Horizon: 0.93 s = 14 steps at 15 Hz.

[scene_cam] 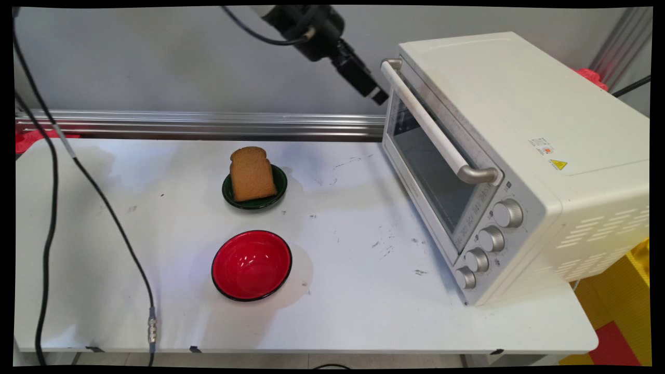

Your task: Open the oven

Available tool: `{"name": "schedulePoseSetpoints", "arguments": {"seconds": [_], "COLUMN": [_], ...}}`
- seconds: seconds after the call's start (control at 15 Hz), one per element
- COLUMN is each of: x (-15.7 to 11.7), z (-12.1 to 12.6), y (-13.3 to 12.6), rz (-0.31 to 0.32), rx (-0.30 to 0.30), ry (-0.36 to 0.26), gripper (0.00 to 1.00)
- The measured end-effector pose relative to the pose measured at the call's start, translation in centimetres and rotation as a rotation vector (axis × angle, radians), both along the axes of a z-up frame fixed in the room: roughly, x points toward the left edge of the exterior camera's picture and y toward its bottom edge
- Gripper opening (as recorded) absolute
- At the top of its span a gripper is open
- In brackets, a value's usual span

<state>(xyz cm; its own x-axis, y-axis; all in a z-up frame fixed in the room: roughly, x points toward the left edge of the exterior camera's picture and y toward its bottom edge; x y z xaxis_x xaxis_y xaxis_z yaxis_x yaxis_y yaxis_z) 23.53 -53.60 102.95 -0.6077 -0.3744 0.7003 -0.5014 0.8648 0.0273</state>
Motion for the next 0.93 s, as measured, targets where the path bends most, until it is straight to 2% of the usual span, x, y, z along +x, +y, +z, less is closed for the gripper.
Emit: {"name": "schedulePoseSetpoints", "arguments": {"seconds": [0.53, 0.6, 0.93], "x": [-3.1, -3.3, -3.9], "z": [0.3, 0.3, 0.2], "y": [-2.0, -2.1, -2.5], "rz": [-0.020, -0.024, -0.038], "rx": [-0.016, -0.019, -0.018], "ry": [0.001, 0.001, -0.006], "gripper": [1.00, 0.00, 0.00]}}
